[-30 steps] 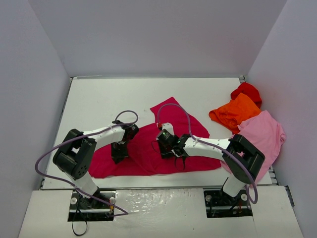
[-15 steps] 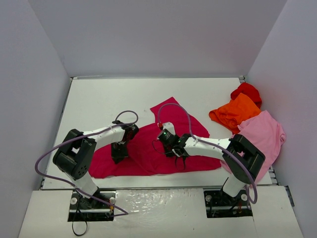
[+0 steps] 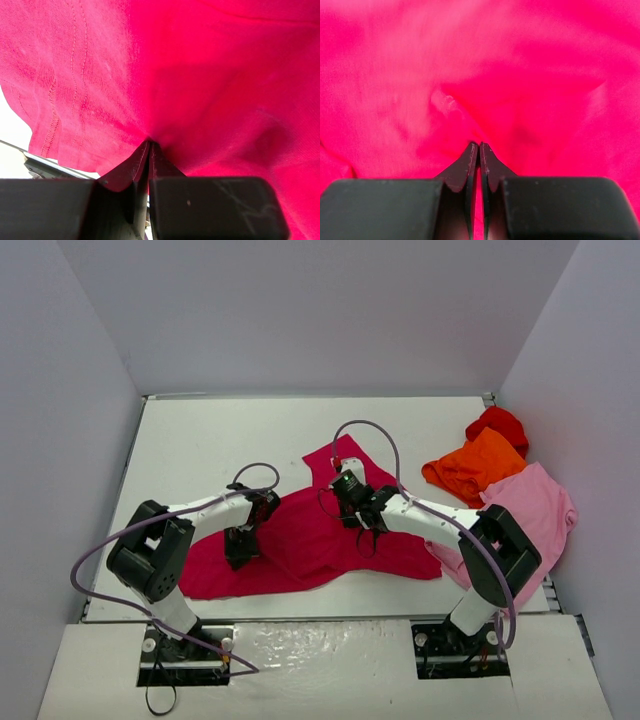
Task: Fold and stack the t-shirts
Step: Fold the flattened tshirt in 1/3 of the way
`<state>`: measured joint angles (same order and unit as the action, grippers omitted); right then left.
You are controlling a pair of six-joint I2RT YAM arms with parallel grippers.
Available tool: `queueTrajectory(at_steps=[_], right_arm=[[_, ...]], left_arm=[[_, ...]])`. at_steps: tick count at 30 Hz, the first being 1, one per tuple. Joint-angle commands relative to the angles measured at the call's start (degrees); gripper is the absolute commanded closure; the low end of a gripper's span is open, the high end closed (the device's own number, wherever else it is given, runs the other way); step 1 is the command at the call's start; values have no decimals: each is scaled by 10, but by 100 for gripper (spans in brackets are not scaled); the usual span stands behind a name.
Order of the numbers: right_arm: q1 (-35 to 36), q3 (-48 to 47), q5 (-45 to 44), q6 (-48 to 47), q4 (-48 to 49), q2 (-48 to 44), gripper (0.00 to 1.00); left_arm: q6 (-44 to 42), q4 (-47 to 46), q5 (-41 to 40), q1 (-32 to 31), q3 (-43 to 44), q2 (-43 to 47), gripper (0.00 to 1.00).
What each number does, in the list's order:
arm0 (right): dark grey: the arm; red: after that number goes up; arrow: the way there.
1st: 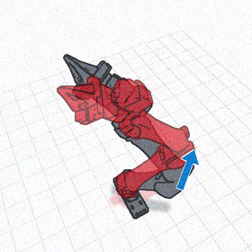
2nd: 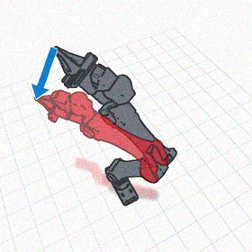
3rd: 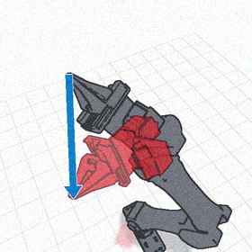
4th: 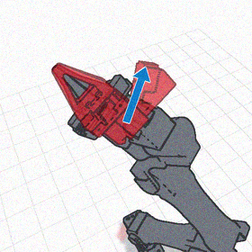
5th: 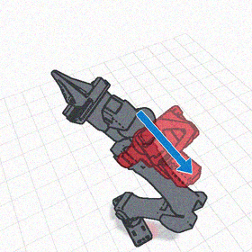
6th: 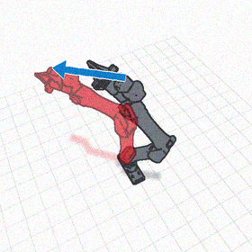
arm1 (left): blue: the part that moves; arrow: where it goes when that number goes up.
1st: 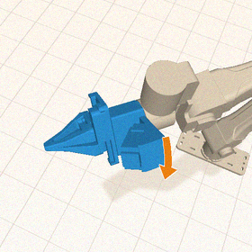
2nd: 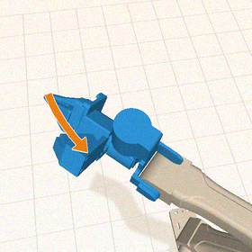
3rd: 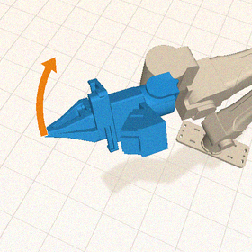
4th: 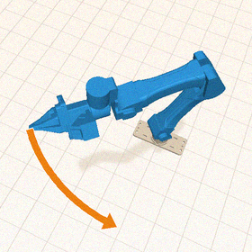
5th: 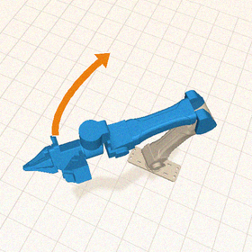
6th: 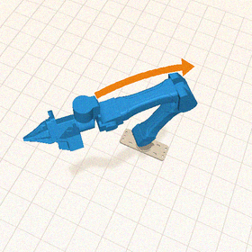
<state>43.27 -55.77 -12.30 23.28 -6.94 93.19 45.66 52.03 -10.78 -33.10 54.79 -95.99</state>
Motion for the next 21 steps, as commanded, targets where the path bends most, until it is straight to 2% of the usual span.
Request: queueTrajectory(at_steps=[1,21], right_arm=[[-31,-59,-30,-33,15,16,100],[-51,-193,-97,-55,53,146,100]], left_arm=[[7,-22,1,-5,-13,4,100],[0,-16,-10,-6,-13,2,100]])
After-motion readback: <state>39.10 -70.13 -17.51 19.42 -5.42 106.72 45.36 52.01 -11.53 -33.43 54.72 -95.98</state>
